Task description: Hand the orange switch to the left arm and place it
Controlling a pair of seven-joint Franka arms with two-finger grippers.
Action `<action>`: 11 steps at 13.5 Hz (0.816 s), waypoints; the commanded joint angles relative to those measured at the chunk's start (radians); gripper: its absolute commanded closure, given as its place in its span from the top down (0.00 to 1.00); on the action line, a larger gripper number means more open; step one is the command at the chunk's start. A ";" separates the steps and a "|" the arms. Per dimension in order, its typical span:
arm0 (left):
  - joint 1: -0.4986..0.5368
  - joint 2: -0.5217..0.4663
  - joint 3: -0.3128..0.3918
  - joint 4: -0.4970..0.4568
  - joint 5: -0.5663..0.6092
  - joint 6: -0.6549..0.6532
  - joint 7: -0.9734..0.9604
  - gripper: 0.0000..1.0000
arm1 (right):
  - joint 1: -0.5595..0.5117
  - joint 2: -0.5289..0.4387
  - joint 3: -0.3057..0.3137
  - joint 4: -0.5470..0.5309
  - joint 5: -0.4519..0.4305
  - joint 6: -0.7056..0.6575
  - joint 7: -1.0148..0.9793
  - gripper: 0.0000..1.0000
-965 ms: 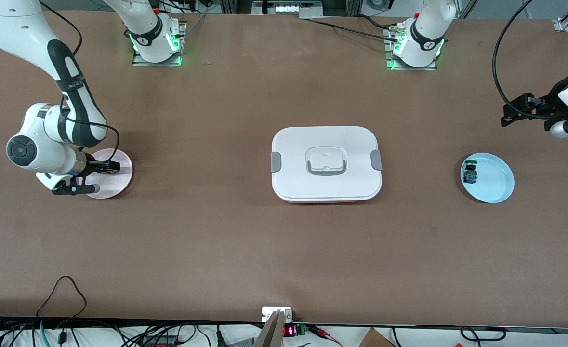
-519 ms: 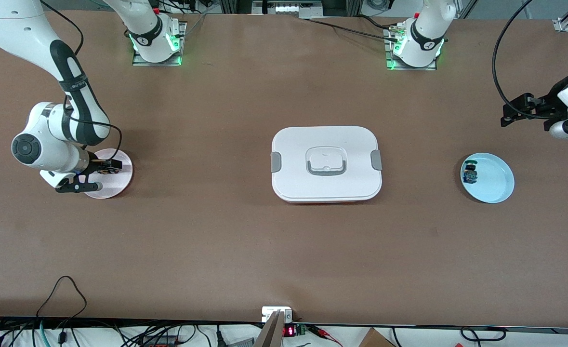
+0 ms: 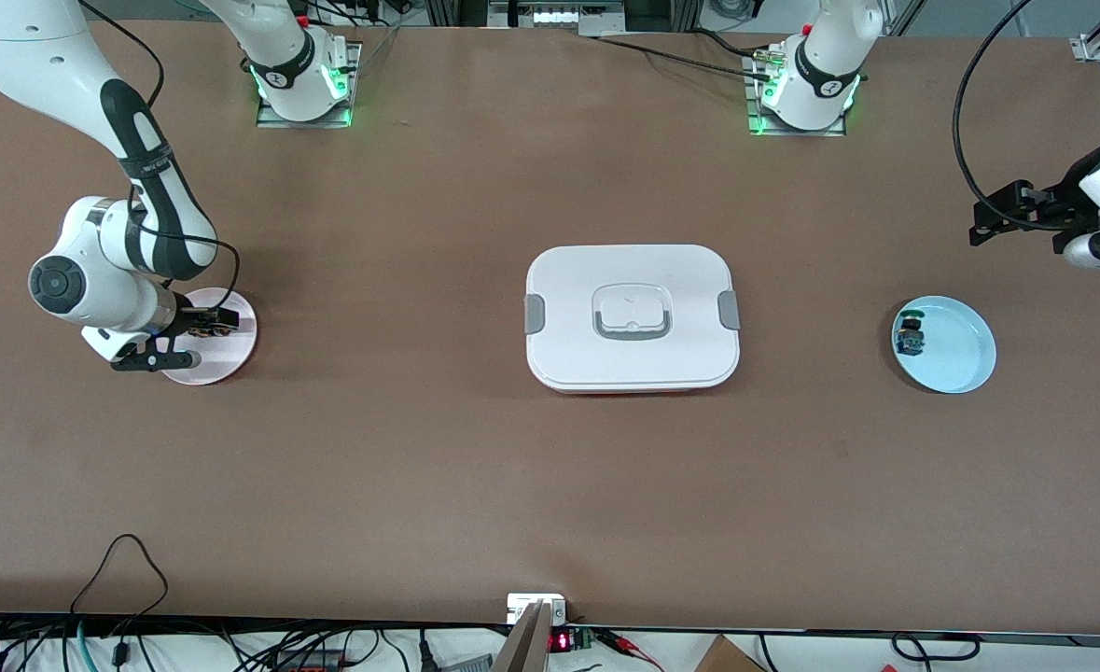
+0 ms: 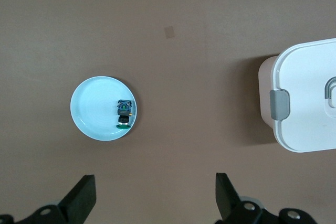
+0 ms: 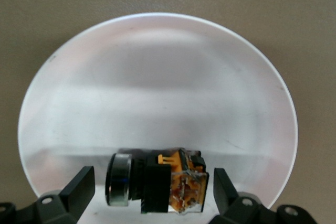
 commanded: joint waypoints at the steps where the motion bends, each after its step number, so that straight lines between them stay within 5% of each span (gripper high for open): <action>1: -0.002 -0.006 -0.005 -0.003 0.033 0.008 0.007 1.00 | -0.026 -0.004 0.011 -0.015 0.012 0.021 -0.019 1.00; 11: -0.002 -0.004 -0.005 -0.003 0.033 0.008 0.007 1.00 | -0.023 -0.003 0.011 -0.033 0.029 0.052 -0.019 0.97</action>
